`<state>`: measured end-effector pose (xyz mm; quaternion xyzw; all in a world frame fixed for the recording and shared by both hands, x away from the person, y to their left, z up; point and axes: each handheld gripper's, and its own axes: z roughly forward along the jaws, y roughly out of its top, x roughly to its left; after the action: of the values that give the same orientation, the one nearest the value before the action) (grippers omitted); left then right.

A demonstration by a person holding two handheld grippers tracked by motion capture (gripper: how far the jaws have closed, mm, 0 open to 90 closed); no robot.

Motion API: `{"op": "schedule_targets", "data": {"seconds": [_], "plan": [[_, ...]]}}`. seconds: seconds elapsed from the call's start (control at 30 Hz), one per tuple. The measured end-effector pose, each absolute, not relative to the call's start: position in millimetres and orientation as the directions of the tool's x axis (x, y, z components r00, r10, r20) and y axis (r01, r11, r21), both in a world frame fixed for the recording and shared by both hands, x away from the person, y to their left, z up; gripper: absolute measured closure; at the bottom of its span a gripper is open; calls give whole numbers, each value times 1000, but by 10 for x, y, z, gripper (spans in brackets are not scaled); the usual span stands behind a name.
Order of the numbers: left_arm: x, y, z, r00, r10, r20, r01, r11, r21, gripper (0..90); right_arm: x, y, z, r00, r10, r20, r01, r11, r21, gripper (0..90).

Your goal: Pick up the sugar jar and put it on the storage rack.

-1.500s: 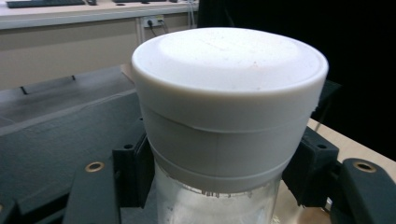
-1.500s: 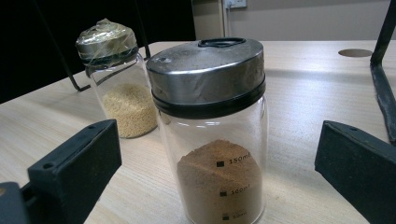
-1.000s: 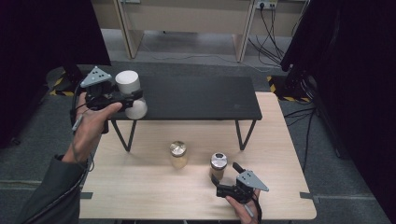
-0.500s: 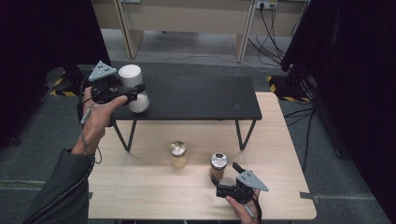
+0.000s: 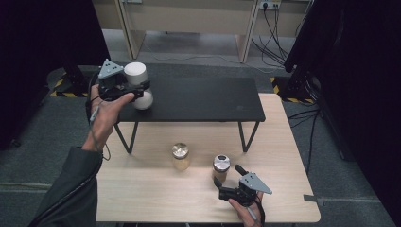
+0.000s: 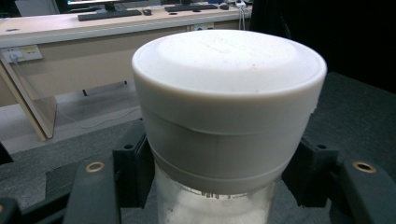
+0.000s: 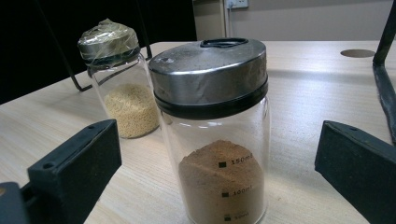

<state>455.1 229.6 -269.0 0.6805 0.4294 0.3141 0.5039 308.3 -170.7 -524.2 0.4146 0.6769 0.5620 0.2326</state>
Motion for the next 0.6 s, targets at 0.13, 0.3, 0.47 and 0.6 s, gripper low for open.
{"op": "schedule_targets", "data": {"seconds": [0.13, 0.3, 0.47, 0.6], "plan": [[4597, 2298, -2716, 426, 905, -9, 276, -120, 954, 354, 3082, -1707, -5242, -548, 823, 150, 299, 25, 954, 6], [4627, 2279, -2744, 425, 905, -12, 277, -117, 954, 354, 3083, -1707, -5242, -548, 822, 152, 300, 24, 954, 6], [4652, 2269, -2772, 423, 906, -13, 279, -116, 953, 354, 3083, -1707, -5242, -550, 821, 152, 300, 24, 954, 6], [4666, 2271, -2795, 417, 909, -11, 276, -116, 954, 354, 3079, -1703, -5242, -552, 820, 150, 298, 27, 954, 6]]}}
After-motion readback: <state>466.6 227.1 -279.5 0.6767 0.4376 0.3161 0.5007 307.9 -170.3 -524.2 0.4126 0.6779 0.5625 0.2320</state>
